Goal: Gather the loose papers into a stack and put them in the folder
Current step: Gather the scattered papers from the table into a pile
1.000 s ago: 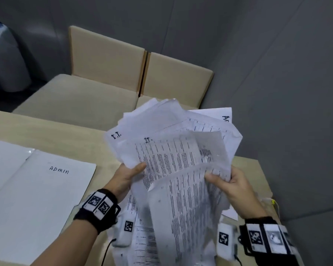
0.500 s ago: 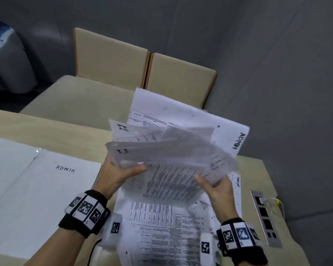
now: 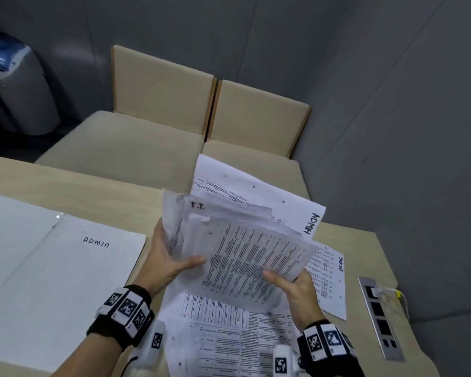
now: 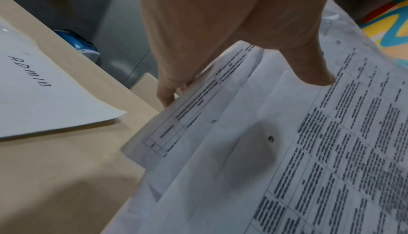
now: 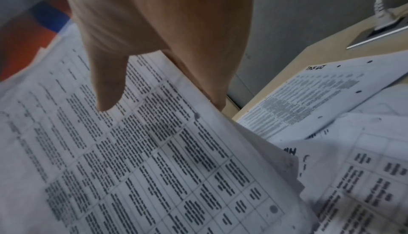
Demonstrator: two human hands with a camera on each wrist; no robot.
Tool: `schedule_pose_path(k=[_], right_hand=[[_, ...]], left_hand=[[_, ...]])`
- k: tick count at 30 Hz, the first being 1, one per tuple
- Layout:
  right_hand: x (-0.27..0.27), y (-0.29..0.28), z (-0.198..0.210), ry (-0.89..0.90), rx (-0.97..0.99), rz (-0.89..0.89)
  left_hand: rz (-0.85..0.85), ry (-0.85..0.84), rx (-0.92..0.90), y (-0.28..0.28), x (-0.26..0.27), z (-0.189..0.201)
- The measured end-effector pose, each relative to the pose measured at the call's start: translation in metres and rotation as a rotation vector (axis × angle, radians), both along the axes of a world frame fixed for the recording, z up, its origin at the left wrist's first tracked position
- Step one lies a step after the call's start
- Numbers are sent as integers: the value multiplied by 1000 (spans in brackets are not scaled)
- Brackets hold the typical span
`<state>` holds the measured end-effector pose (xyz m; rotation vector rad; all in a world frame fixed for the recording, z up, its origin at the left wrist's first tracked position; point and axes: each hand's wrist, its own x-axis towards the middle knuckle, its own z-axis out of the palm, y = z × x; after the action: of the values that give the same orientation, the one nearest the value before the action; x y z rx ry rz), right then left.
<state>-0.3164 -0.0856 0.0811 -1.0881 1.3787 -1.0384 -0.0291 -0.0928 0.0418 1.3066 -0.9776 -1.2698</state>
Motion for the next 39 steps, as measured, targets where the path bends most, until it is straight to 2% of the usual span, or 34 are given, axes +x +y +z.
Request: schedule_pose_path(k=[4,6,8,13,16,19,21,25,28,30,32,35,37,39], right_hand=[[-1,-3,11,-34,-38,13],[1,-4,17,-13,-75,65],[3,-3,18,0,-86,114],[3,2,4,-11,-56,158],[0,6,0,9,-74,122],[-3,6,17,12,-142,128],[-6,4,37,12,-202,166],[-14,-2,54,32,-200,183],[-10,-1,51,47,-148,199],[-6,2,49,15,-127,182],[-3,4,42,-11,-124,134],[-6,3,16,-72,-95,7],[-9,3,-4,-143,1,-43],[-11,4,-20,-217,134,-64]], left_hand=[[-4,-184,-47,5,-1,4],[-15,-150,-76,5,-4,12],[-13,-43,-84,5,-7,19],[-54,103,8,6,-9,19],[-108,57,-11,10,-10,18],[-16,34,-32,12,-9,14],[96,-74,24,9,-2,15],[67,-127,-30,1,1,32],[31,-254,-206,-4,-4,45],[-68,-279,-237,-7,-6,50],[-117,-214,-188,-7,-8,50],[8,-158,-143,-7,-13,45],[50,-132,-77,-8,-14,34],[-40,-229,17,-9,-14,22]])
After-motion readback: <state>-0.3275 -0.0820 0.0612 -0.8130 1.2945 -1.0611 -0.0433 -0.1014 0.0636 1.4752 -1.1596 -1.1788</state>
